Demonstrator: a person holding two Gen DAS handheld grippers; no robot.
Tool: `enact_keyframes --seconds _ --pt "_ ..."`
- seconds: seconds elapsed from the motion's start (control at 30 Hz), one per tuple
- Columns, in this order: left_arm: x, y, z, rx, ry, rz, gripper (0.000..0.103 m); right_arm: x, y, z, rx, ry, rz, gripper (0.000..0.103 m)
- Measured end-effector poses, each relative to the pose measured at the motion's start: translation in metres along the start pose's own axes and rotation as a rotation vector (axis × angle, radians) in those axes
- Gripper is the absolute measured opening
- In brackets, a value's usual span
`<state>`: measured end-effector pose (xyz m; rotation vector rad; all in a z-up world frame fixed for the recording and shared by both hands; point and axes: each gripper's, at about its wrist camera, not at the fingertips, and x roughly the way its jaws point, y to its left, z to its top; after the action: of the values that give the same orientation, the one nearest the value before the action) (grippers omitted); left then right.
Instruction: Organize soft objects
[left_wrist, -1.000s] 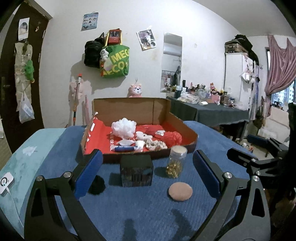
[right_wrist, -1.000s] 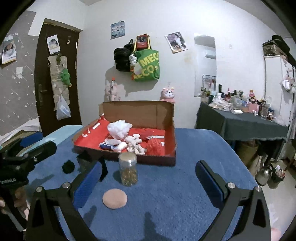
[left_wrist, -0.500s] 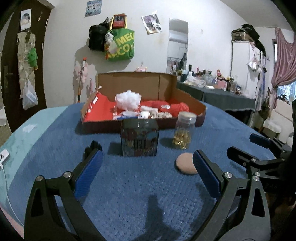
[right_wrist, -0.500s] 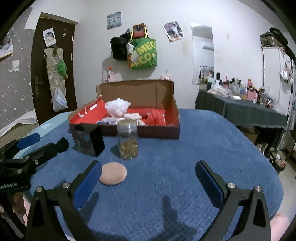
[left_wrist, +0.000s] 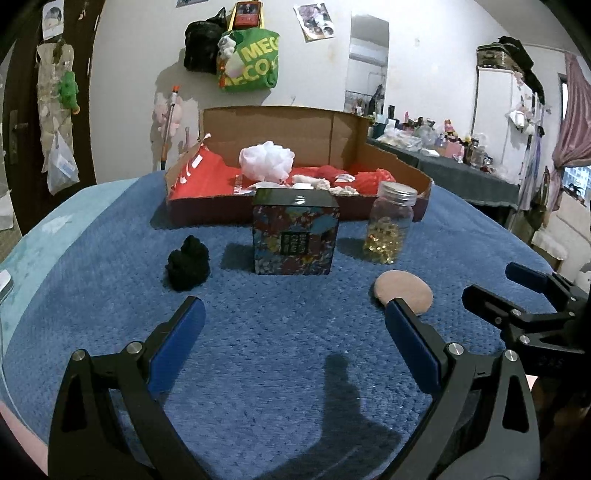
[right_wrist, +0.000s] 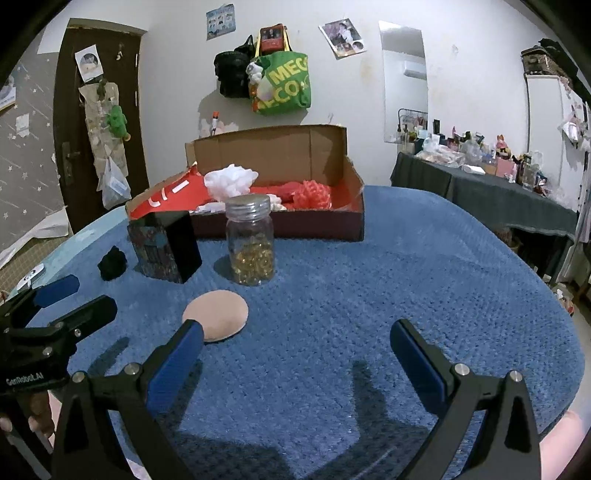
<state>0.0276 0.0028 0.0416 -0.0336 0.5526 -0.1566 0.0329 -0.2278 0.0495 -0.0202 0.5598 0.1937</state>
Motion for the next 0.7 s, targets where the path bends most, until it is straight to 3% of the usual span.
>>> enact_keyframes --seconds 0.6,0.7 --pt "0.047 0.076 0.032 -0.013 0.156 0.070 0.099 0.053 0.030 0.016 -0.030 0.152 0.114 0.103" --pt "0.059 0.085 0.038 -0.002 0.181 0.062 0.089 0.062 0.036 0.019 -0.053 0.176 0.124 0.103"
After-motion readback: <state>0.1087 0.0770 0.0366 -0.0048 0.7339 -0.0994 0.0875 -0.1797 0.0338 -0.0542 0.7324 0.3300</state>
